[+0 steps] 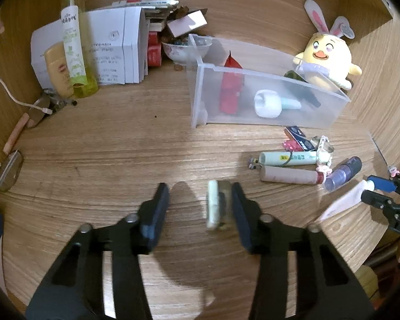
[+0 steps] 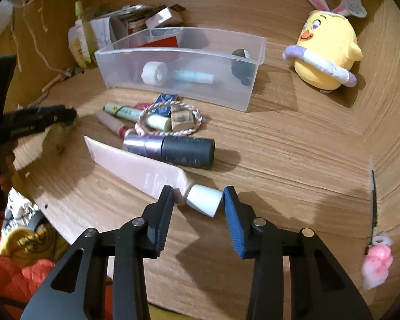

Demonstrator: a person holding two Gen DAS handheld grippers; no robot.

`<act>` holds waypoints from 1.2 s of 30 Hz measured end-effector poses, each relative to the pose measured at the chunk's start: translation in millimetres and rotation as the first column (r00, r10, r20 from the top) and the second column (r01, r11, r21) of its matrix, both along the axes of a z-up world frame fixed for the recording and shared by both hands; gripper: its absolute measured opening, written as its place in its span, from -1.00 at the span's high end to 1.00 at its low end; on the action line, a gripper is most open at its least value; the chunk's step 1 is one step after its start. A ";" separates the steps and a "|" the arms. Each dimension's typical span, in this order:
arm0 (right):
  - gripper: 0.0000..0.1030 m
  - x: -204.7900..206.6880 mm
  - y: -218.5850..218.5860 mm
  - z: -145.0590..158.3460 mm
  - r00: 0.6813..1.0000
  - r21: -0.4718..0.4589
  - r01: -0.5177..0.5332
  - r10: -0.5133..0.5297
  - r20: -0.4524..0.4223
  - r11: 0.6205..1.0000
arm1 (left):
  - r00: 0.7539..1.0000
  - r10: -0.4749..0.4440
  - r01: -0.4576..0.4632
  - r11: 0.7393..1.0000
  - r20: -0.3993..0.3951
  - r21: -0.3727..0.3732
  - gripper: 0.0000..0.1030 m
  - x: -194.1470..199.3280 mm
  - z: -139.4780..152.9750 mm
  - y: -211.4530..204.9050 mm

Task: Organize objects
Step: 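Grasp the small clear cosmetic with the left tool while the right tool grips the pink tube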

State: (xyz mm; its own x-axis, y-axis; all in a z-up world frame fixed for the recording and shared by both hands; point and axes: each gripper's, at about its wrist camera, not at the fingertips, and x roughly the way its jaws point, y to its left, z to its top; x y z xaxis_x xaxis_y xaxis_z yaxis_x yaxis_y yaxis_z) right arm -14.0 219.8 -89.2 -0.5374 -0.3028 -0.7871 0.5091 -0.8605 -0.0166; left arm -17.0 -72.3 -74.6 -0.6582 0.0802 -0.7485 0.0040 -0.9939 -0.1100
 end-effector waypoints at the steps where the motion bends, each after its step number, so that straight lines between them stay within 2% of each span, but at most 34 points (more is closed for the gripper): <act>1: 0.31 2.2 -0.7 0.8 1.000 0.006 -0.009 0.009 -0.003 1.000 | 1.000 -0.002 0.002 1.000 0.009 0.007 0.29 -0.8 -1.9 -0.8; 3: 0.27 5.4 -2.4 4.8 1.000 0.008 -0.029 0.029 -0.009 1.000 | 1.000 0.000 0.000 1.000 0.011 0.012 0.35 -0.8 -3.3 -2.3; 7: -0.36 6.0 -13.6 9.9 0.997 0.008 -0.073 0.074 -0.031 0.997 | 1.000 0.003 -0.003 1.000 0.008 0.019 0.38 0.2 -3.4 -4.2; 10: -0.36 5.2 -26.1 9.2 0.992 0.016 -0.120 0.121 -0.040 0.993 | 1.000 0.004 -0.005 1.000 0.009 0.018 0.41 0.5 -3.5 -6.3; 15: -0.36 0.4 -48.1 -3.6 0.982 0.091 -0.185 0.188 -0.028 0.978 | 1.000 -0.001 0.001 1.000 0.007 0.011 0.41 2.4 -3.1 -6.5; 17: -0.34 -3.3 -52.4 -9.6 0.980 0.106 -0.198 0.199 -0.001 0.974 | 1.000 -0.002 0.002 1.000 0.006 0.004 0.41 3.9 -3.3 -5.7; 21: -0.27 -6.3 -47.7 -11.5 0.976 0.061 -0.214 0.211 0.048 0.975 | 1.000 -0.003 0.003 1.000 0.007 0.003 0.41 5.4 -3.3 -4.9; 23: -0.04 -4.5 -43.5 -11.9 0.976 0.047 -0.213 0.211 0.061 0.976 | 1.000 -0.008 0.008 1.000 0.008 0.004 0.41 6.5 -3.5 -4.0; 25: 0.11 -2.6 -39.6 -11.6 0.973 0.019 -0.220 0.218 0.077 0.975 | 1.000 -0.010 0.010 1.000 0.005 0.001 0.41 7.0 -3.9 -3.0; 27: 0.17 -1.2 -40.4 -12.1 0.973 0.021 -0.220 0.218 0.074 0.975 | 1.000 -0.005 0.005 1.000 0.001 0.000 0.42 7.0 -4.3 -3.1; 29: 0.25 -0.7 -43.0 -12.8 0.973 0.017 -0.224 0.222 0.065 0.974 | 1.000 -0.003 0.003 1.000 0.001 0.008 0.70 5.4 -4.5 -4.3; 32: 0.34 1.7 -47.3 -12.5 0.967 0.003 -0.246 0.245 0.064 0.969 | 1.000 0.003 -0.003 1.000 0.001 0.013 0.70 4.5 -3.1 -6.0; 36: 0.38 7.2 -51.6 -12.8 0.959 -0.020 -0.276 0.277 0.059 0.961 | 1.000 0.004 -0.004 1.000 -0.015 0.006 0.70 8.9 2.4 -5.3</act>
State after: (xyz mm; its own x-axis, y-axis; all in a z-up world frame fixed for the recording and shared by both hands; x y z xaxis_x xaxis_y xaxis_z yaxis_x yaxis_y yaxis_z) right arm -6.8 168.2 -102.0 -0.3829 -0.4421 -0.8111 0.7270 -0.6860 0.0308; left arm -8.1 -77.6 -72.2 -0.6700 0.0823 -0.7378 0.0061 -0.9932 -0.1163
